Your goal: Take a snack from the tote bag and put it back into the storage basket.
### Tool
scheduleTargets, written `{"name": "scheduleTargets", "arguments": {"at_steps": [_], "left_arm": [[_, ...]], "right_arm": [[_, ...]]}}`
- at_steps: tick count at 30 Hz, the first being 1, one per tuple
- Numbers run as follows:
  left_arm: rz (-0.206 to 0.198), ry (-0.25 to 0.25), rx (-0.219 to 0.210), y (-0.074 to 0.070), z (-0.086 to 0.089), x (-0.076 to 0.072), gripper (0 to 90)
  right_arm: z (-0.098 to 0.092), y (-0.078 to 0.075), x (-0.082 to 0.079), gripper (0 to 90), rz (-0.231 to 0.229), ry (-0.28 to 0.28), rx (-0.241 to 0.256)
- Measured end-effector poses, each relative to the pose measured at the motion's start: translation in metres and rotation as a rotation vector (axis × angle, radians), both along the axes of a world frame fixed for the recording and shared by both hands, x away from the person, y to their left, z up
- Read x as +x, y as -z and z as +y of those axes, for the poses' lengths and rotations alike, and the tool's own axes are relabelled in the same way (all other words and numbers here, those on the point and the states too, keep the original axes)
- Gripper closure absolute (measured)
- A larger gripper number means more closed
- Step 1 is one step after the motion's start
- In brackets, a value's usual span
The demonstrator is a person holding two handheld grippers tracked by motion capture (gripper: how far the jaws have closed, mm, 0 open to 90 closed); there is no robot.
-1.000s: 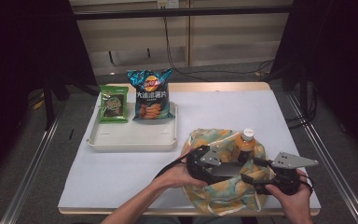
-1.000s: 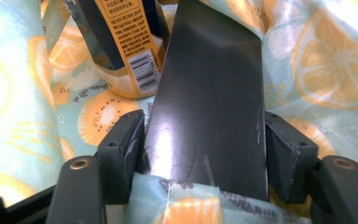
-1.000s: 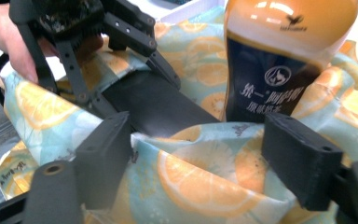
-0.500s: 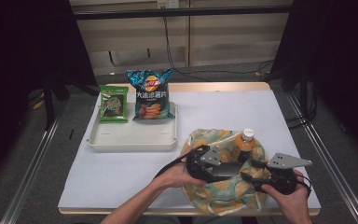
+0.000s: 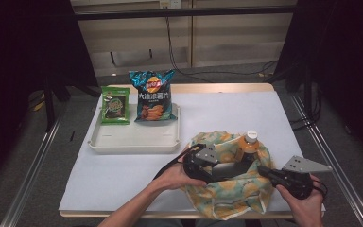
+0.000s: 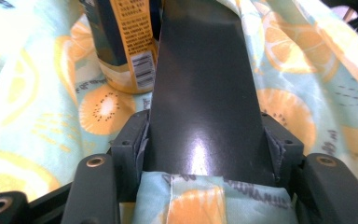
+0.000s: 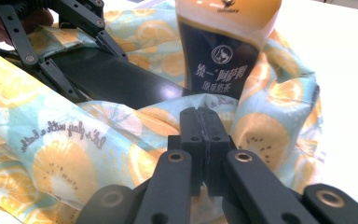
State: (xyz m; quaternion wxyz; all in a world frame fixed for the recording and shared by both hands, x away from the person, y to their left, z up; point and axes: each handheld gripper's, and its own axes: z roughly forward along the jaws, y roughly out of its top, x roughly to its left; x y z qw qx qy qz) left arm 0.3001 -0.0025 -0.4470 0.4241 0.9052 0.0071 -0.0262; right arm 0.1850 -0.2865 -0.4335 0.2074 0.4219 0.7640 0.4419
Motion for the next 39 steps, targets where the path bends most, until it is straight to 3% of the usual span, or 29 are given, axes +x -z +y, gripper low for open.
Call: {"name": "scheduleTargets", "arguments": {"at_steps": [4,10,15,24,28,32,34,36,39], "left_arm": [[0.020,0.000,-0.026,-0.003,0.005,0.002,43.9],[0.054,0.000,-0.075,-0.009,0.011,0.005,43.9],[0.063,0.002,-0.121,-0.015,0.014,0.004,43.9],[0.051,0.000,-0.147,-0.023,0.016,0.001,43.9],[0.052,0.004,-0.177,-0.028,0.019,0.002,43.9],[0.088,-0.003,-0.238,-0.034,0.022,0.004,43.8],[0.078,-0.007,-0.246,-0.037,0.021,0.003,43.8],[0.083,-0.012,-0.257,-0.038,0.021,0.001,43.7],[0.062,-0.011,-0.255,-0.041,0.017,-0.002,43.7]], "right_arm": [[-0.001,-0.004,-0.007,90.0,-0.018,0.007,-0.008],[-0.006,-0.002,-0.014,90.0,0.000,0.026,0.000],[-0.006,0.000,-0.014,90.0,0.012,0.018,-0.002],[-0.006,0.004,-0.012,90.0,0.031,0.001,-0.004],[-0.007,0.005,-0.012,90.0,0.037,-0.001,-0.008],[-0.006,0.008,-0.012,89.8,0.049,-0.009,-0.011],[-0.003,0.008,-0.012,89.5,0.052,-0.017,-0.018],[-0.002,0.008,-0.011,88.0,0.050,-0.024,-0.016],[-0.001,0.007,-0.012,76.2,0.034,-0.043,-0.008]]}}
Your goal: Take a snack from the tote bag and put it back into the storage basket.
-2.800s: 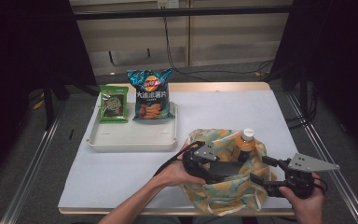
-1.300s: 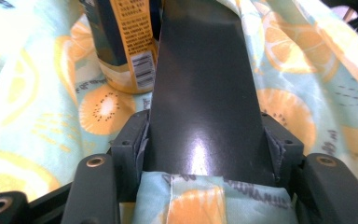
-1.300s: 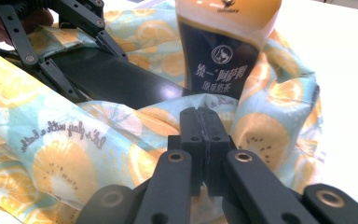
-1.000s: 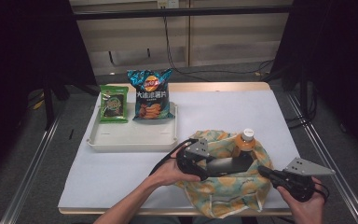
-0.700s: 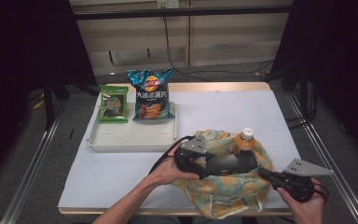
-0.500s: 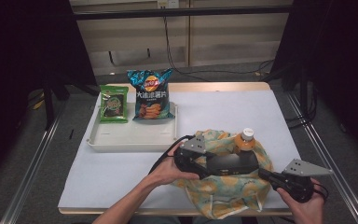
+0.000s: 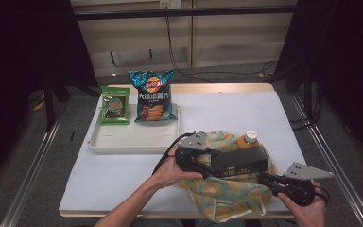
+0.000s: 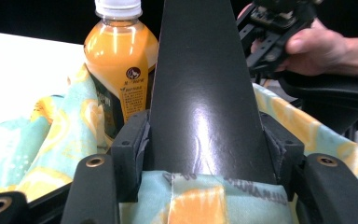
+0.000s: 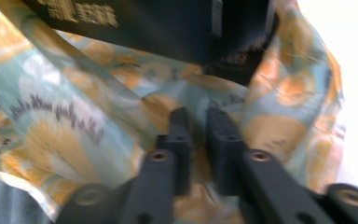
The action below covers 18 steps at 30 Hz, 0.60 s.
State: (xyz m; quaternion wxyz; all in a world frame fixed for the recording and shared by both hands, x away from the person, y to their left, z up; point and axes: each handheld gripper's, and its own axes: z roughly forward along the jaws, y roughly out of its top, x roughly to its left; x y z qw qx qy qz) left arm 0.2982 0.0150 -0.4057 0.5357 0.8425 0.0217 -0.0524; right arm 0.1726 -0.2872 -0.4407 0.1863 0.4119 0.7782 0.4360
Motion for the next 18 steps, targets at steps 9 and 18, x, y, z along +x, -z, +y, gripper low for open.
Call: {"name": "scheduleTargets", "arguments": {"at_steps": [9,18], "left_arm": [[-0.009,-0.017,0.028,0.005,-0.003,-0.001,43.6],[-0.008,-0.025,0.031,0.007,-0.008,-0.003,43.5]], "right_arm": [[0.018,-0.016,-0.012,51.4,-0.038,-0.132,0.122],[0.052,-0.029,-0.016,44.5,-0.032,-0.255,0.188]]}}
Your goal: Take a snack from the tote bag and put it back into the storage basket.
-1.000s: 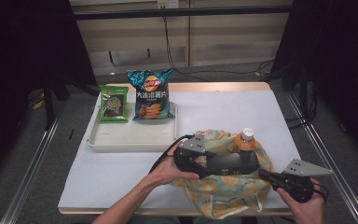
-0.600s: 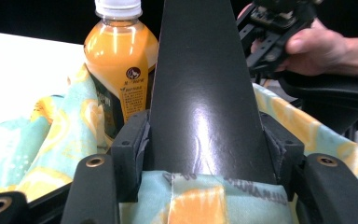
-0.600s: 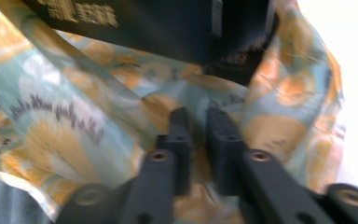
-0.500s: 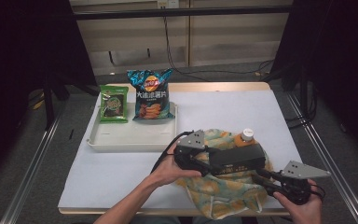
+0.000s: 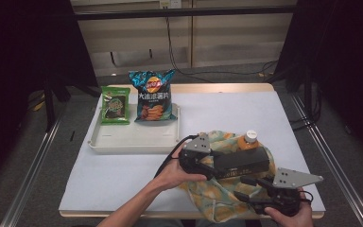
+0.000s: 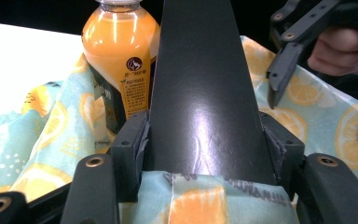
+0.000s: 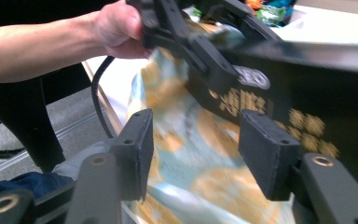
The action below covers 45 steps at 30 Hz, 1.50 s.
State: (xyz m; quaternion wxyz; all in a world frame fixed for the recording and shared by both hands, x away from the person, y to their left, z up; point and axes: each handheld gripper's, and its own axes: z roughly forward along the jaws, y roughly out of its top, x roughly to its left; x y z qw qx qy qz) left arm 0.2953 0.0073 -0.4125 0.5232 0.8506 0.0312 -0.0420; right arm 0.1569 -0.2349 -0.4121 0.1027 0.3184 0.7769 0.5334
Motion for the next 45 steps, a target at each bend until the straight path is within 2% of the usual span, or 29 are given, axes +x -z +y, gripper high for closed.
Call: {"name": "scheduleTargets", "arguments": {"at_steps": [2,5,8,11,14,16,18,19,23,24,29,35,39,45], "left_arm": [[0.002,0.002,0.004,0.000,0.000,0.000,43.5],[0.001,0.000,0.005,0.001,0.000,0.000,43.5],[-0.004,0.003,0.008,0.001,-0.001,0.000,43.5],[0.000,-0.002,0.009,0.002,-0.003,-0.001,43.5],[0.003,-0.001,0.008,0.002,-0.004,0.000,43.5],[0.007,-0.004,0.002,0.002,-0.004,-0.001,43.5],[0.010,-0.003,-0.003,0.002,-0.004,0.000,43.5],[0.018,-0.006,-0.007,0.002,-0.004,0.000,43.4],[0.043,-0.009,-0.042,-0.001,-0.004,0.000,43.4],[0.043,-0.007,-0.037,-0.003,-0.003,0.000,43.3],[0.054,-0.003,-0.060,-0.004,-0.006,-0.003,43.3],[0.056,-0.016,-0.058,-0.006,-0.007,-0.005,43.2],[0.071,-0.020,-0.090,-0.008,-0.007,-0.004,43.2],[0.070,-0.017,-0.100,-0.011,-0.007,-0.005,43.2]], "right_arm": [[0.004,-0.004,0.001,42.9,-0.006,-0.017,0.016],[0.005,-0.010,0.000,40.8,-0.015,-0.013,0.042],[0.008,-0.011,0.000,38.8,-0.003,-0.033,0.060],[0.016,-0.006,0.001,37.9,0.015,-0.057,0.056],[0.030,0.006,0.004,38.0,0.028,-0.067,0.034],[0.039,0.015,0.008,44.5,0.017,-0.075,-0.002],[0.042,0.018,0.012,55.4,0.011,-0.072,-0.002],[0.044,0.019,0.015,57.9,0.010,-0.080,0.009],[0.052,0.027,0.014,85.5,-0.009,-0.103,-0.031],[0.053,0.028,0.014,89.0,-0.009,-0.098,-0.028],[0.051,0.033,0.015,90.0,-0.009,-0.063,-0.048],[0.055,0.036,0.015,90.0,-0.005,-0.058,-0.061],[0.056,0.038,0.014,90.0,-0.010,-0.060,-0.061],[0.056,0.040,0.014,90.0,0.003,-0.062,-0.066]]}}
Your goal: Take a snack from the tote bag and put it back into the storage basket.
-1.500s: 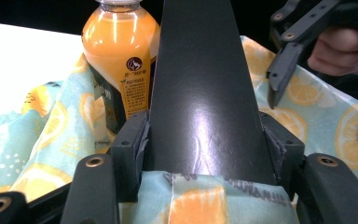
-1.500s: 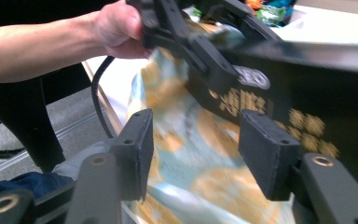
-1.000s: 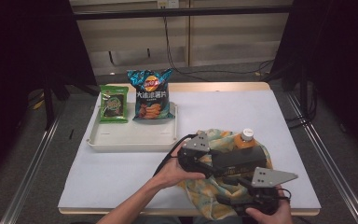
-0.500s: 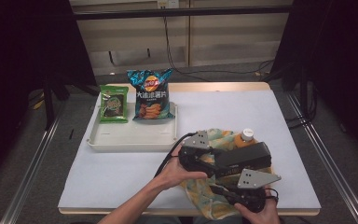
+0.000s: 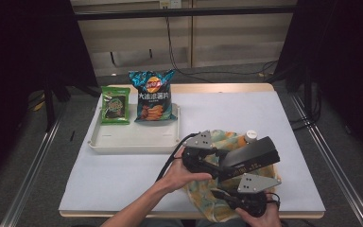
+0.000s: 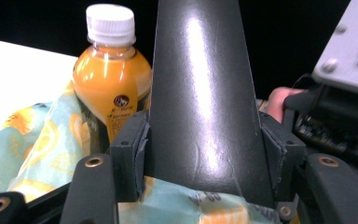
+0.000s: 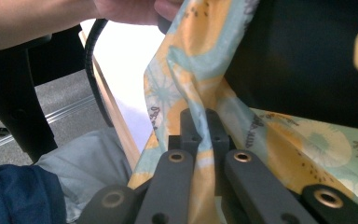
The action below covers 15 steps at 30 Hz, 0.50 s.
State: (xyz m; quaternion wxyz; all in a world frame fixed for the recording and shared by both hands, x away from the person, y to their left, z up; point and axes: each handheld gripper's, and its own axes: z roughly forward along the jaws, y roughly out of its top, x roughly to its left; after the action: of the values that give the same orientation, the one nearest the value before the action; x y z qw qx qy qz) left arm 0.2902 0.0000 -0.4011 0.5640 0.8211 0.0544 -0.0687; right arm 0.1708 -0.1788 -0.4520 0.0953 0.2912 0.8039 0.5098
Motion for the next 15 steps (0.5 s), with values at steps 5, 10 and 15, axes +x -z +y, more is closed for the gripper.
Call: {"name": "scheduleTargets", "arguments": {"at_steps": [5,10,15], "left_arm": [[0.006,-0.005,0.001,-0.002,0.000,0.001,43.3],[0.037,-0.007,-0.022,-0.005,-0.004,0.004,43.6],[0.028,-0.002,-0.016,-0.014,-0.006,0.006,43.5]], "right_arm": [[0.000,0.000,-0.001,90.0,-0.013,0.001,-0.011],[0.002,0.002,-0.001,90.0,-0.007,-0.006,-0.031],[0.005,0.003,-0.002,90.0,-0.015,-0.016,-0.042]]}}
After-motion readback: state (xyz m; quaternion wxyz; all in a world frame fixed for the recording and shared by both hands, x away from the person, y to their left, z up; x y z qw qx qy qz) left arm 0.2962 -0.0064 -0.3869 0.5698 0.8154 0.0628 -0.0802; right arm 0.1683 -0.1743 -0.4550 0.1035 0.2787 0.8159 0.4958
